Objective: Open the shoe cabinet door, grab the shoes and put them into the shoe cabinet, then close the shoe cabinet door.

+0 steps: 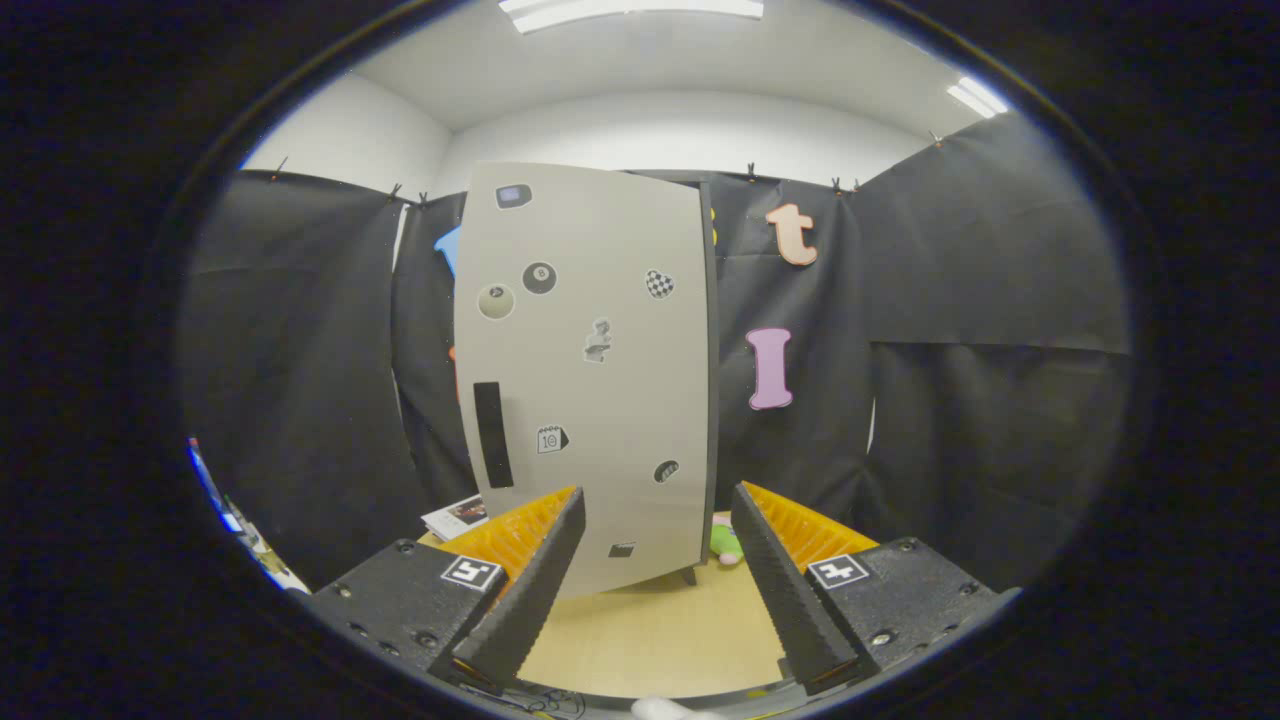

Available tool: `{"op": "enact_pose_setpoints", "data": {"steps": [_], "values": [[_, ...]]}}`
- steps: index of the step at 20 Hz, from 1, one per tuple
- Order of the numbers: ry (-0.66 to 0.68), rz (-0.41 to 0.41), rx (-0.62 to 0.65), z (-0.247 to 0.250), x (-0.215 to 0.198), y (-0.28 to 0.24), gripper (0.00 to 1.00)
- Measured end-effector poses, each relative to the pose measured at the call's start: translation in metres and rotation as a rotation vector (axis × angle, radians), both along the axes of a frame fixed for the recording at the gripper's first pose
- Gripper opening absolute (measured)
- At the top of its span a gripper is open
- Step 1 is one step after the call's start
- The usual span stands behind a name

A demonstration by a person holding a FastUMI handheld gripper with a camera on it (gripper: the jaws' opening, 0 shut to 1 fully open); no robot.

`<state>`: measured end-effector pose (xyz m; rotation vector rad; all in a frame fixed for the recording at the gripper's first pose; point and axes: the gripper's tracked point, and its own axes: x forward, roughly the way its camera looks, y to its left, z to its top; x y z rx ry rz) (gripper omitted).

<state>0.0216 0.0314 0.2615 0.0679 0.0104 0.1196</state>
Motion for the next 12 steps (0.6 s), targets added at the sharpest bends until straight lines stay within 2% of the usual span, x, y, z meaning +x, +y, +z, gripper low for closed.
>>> {"op": "enact_pose_setpoints", "data": {"steps": [4,12], "values": [[0.001,-0.038,-0.005,-0.006,-0.018,-0.004,0.97],[0.010,-0.059,-0.007,-0.015,-0.037,-0.002,0.97]]}}
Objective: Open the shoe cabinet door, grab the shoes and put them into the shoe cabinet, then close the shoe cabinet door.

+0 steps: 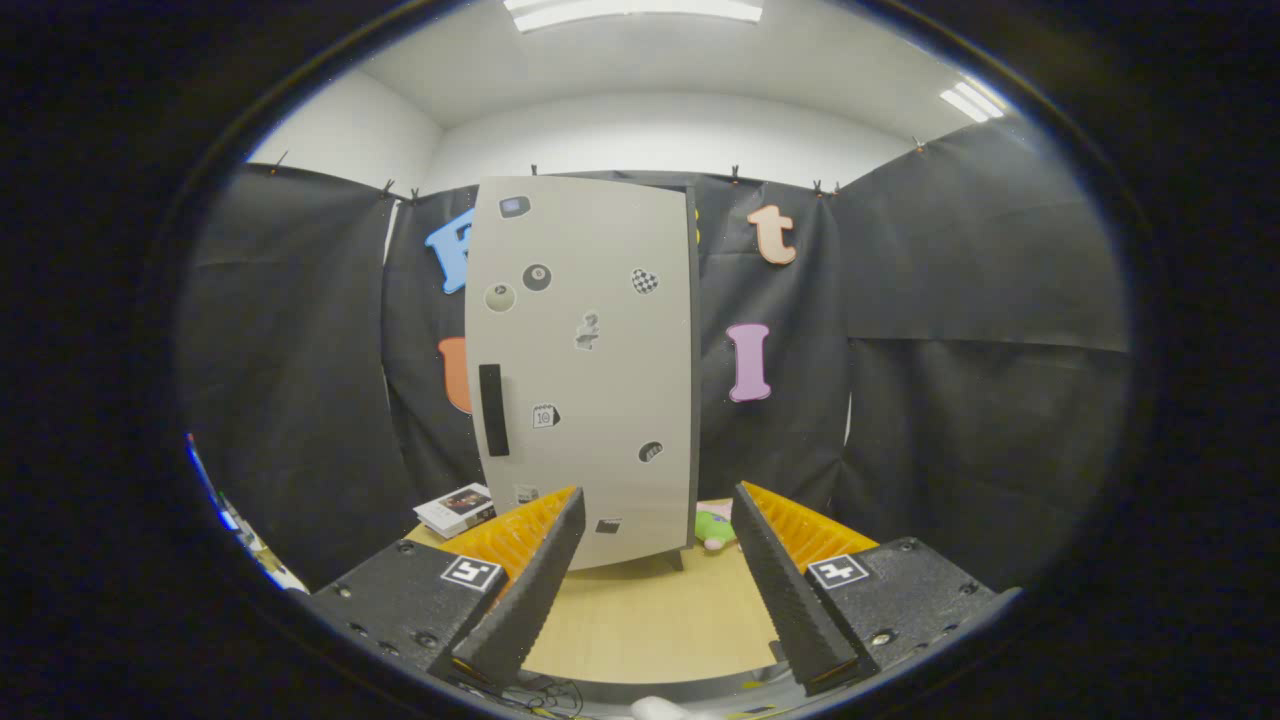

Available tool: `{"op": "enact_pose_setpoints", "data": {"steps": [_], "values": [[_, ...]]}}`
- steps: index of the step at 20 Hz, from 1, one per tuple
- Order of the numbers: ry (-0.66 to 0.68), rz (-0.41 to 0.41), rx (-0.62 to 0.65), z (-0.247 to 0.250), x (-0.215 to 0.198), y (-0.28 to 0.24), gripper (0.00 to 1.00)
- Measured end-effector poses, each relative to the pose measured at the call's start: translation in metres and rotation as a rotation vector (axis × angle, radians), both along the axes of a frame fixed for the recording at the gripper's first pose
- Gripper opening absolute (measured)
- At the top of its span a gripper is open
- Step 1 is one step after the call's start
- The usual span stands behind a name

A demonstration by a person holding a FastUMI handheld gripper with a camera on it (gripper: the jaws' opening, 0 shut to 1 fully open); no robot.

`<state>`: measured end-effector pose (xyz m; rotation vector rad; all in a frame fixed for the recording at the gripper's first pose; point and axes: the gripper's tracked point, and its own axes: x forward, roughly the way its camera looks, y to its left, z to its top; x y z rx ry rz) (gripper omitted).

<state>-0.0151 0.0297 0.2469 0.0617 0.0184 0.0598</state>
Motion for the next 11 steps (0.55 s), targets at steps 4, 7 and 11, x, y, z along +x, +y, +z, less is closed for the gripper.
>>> {"op": "enact_pose_setpoints", "data": {"steps": [4,7,11], "values": [[-0.010,0.016,-0.001,0.004,-0.005,0.008,0.96],[-0.014,0.027,0.000,0.005,-0.007,0.010,0.97],[-0.020,0.025,-0.007,0.007,-0.009,0.009,0.97]]}}
